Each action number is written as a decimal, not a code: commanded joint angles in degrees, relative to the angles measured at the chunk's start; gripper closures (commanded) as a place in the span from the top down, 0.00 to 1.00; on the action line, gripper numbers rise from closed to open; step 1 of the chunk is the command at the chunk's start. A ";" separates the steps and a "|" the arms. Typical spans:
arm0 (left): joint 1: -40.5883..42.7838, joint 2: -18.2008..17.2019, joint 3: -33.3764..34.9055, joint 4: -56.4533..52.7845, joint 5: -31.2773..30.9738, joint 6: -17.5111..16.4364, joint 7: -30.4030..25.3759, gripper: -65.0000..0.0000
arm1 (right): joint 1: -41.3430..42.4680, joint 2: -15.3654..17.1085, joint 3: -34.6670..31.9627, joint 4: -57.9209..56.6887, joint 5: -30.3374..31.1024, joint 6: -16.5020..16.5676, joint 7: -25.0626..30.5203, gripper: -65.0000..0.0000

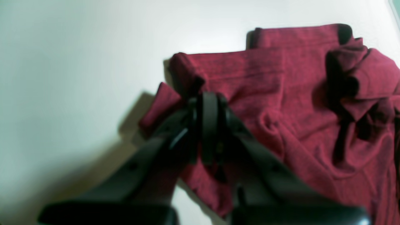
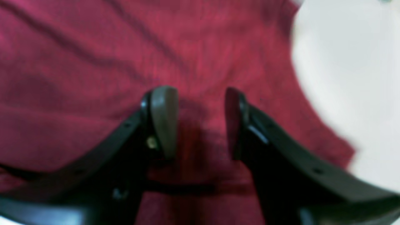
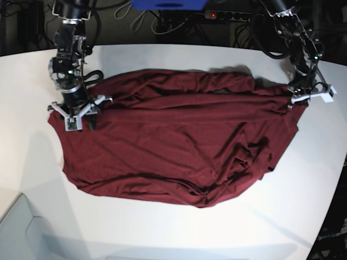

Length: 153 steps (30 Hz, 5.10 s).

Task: Layout the t-shirt on the table in an organized manner, then fold the t-shirt properly
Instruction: 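Pull the shirt edge taut with both grippers to spread it flat, then release the shirt with the left gripper and reach it across the shirt, then grasp the shirt's hem corner with the left gripper and pull it outward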

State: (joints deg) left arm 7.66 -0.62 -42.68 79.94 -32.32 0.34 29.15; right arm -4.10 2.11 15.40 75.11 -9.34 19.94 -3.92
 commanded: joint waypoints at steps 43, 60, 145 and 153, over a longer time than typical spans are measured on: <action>3.55 0.23 -4.05 5.82 0.89 1.02 -0.62 0.39 | -8.52 2.86 3.20 0.36 0.60 -0.03 1.86 0.27; 1.17 -0.21 -6.16 16.45 -5.35 1.11 -0.62 0.68 | -8.34 1.71 3.02 0.36 0.60 -0.03 1.86 0.27; -57.02 -9.00 16.70 -46.40 7.48 1.29 -20.22 0.01 | -4.39 3.74 3.02 0.36 0.51 -0.03 1.86 0.27; -57.20 -8.56 16.70 -55.11 7.48 1.29 -28.93 0.01 | -4.30 3.91 3.02 0.19 0.51 -0.03 1.77 0.27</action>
State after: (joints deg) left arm -46.59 -8.93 -26.13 23.73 -24.69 2.44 1.91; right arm -8.45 5.54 18.31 75.00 -8.10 19.90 -0.84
